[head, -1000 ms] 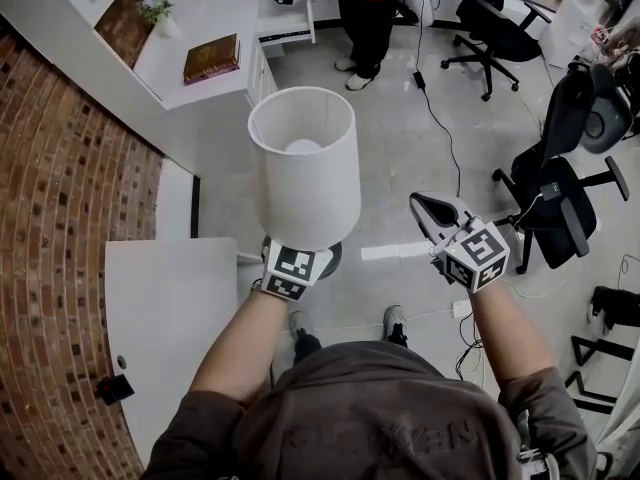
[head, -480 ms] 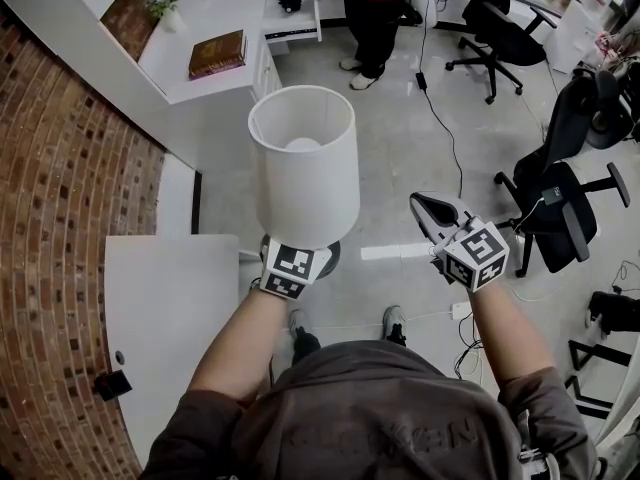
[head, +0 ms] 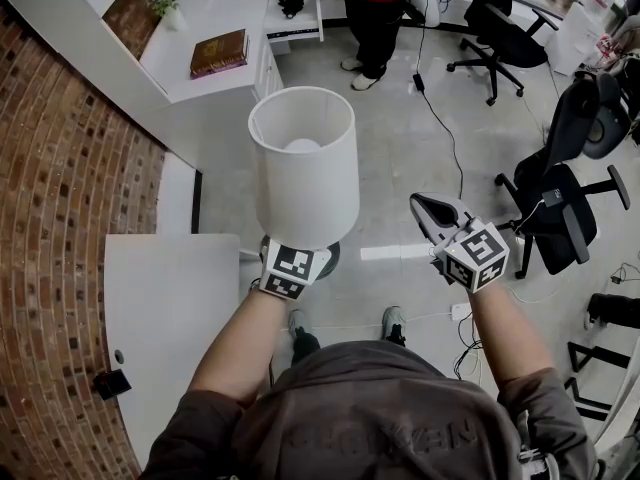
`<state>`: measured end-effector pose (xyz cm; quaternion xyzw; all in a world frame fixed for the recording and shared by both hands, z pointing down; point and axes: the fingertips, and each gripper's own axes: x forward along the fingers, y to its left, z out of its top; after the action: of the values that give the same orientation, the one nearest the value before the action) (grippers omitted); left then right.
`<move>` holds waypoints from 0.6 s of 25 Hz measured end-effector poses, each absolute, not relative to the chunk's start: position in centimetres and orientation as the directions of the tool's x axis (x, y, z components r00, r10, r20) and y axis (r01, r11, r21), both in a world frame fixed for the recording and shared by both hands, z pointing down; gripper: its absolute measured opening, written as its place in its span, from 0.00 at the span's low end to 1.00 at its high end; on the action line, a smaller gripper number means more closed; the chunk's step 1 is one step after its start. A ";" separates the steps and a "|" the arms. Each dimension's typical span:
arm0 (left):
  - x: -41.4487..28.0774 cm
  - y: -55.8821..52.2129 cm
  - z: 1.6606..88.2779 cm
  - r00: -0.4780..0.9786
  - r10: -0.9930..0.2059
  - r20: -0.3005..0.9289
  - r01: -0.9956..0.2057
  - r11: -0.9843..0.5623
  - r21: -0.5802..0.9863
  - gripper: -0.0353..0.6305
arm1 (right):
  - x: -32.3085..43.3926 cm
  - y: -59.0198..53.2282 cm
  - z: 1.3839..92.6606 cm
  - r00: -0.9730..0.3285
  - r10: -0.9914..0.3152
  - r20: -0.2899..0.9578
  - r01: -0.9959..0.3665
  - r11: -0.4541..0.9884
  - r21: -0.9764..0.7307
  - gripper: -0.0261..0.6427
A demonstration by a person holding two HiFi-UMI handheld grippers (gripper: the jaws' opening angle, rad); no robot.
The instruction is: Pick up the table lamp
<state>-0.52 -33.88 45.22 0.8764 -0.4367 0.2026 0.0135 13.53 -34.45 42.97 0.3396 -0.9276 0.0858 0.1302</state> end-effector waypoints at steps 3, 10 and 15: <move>-0.1 -34.1 44.0 0.546 -0.760 0.351 -0.764 -0.624 -0.163 0.20 | 13.4 -34.2 43.1 -0.740 -0.599 0.306 -0.644 0.762 -0.063 0.03; -0.4 -34.0 44.4 0.542 -0.761 0.357 -0.768 -0.621 -0.157 0.20 | 13.2 -34.3 43.3 -0.739 -0.594 0.319 -0.644 0.761 -0.076 0.03; -0.7 -34.0 44.9 0.537 -0.762 0.361 -0.773 -0.616 -0.151 0.20 | 13.2 -34.4 43.2 -0.739 -0.592 0.322 -0.643 0.763 -0.074 0.03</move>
<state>-0.66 -33.97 44.90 0.8765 -0.4380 0.1993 0.0133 13.18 -34.38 43.18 0.3324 -0.9281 0.0903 0.1412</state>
